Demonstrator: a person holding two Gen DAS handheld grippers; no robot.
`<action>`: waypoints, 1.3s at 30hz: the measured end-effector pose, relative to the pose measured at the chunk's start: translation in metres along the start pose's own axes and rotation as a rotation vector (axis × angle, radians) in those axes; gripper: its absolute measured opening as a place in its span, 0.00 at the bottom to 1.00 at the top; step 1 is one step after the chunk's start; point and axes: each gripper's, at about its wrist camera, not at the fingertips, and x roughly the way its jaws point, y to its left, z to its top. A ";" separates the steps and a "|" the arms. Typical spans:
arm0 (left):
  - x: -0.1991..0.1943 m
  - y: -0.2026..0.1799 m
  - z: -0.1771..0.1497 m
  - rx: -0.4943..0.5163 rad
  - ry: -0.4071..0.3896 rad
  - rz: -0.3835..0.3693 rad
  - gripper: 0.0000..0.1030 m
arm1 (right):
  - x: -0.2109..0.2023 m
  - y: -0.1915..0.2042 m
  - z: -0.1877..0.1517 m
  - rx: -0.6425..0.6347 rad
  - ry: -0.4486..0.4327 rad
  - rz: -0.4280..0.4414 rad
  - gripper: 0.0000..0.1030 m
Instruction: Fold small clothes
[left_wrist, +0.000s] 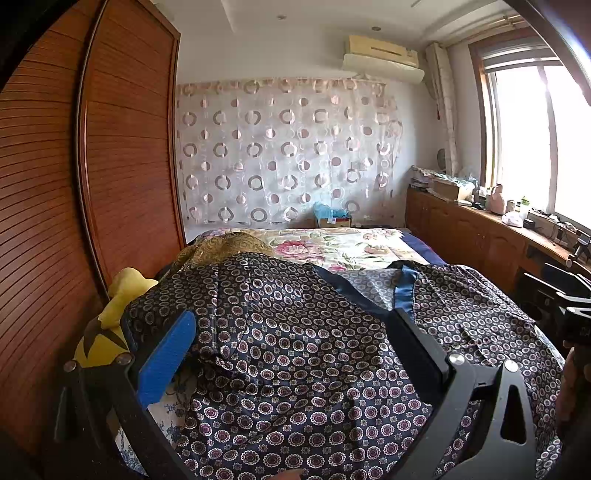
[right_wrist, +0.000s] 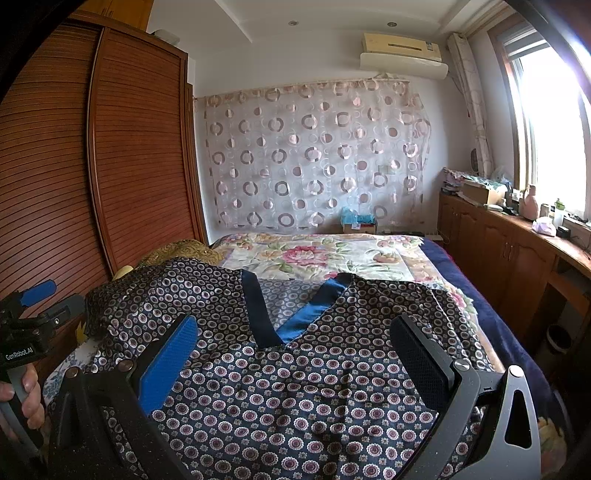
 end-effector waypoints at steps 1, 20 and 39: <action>0.000 0.000 0.000 0.000 0.000 0.001 1.00 | 0.000 0.000 0.000 0.000 0.000 0.001 1.00; -0.002 -0.002 -0.001 0.002 0.000 -0.009 1.00 | 0.001 -0.003 0.002 0.003 -0.007 0.008 1.00; 0.030 0.064 -0.026 -0.008 0.132 0.068 1.00 | 0.032 0.008 -0.001 -0.049 0.073 0.105 1.00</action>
